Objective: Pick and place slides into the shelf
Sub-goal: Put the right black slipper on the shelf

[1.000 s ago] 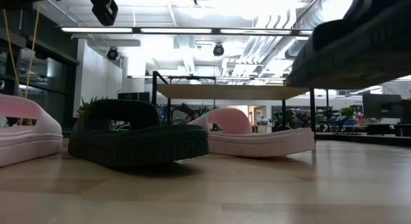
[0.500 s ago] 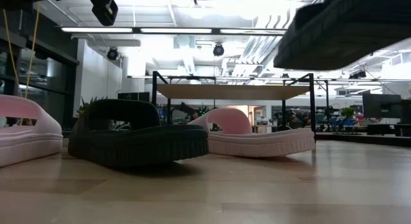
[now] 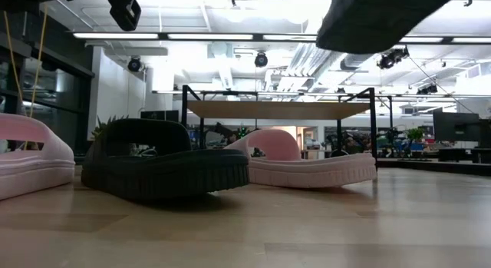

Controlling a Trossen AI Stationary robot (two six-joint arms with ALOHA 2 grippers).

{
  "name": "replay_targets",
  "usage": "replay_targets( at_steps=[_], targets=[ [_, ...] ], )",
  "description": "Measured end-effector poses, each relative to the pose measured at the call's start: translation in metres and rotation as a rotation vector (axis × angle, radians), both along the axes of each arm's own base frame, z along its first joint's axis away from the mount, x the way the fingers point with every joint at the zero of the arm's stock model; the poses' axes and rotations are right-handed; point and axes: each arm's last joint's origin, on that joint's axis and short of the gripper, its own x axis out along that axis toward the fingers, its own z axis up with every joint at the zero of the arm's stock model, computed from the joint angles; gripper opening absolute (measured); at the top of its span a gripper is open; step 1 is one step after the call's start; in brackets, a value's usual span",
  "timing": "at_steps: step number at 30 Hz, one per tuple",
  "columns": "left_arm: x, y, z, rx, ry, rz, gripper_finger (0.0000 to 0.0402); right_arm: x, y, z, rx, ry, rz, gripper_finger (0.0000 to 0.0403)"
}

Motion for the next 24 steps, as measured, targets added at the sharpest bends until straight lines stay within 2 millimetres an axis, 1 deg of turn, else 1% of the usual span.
replay_targets(
  at_steps=[9,17,24],
  targets=[
    [0.0,0.0,0.0,0.0,0.0,0.0,0.0225,-0.006,-0.013,0.018,-0.011,-0.027,0.013,0.0],
    [0.0,0.001,-0.001,0.02,0.007,0.021,0.0225,-0.005,-0.017,0.02,-0.046,-0.007,0.025,0.0],
    [0.0,0.001,-0.001,0.046,0.005,0.024,0.0225,0.002,-0.027,0.021,-0.097,-0.004,0.003,0.0]
  ],
)
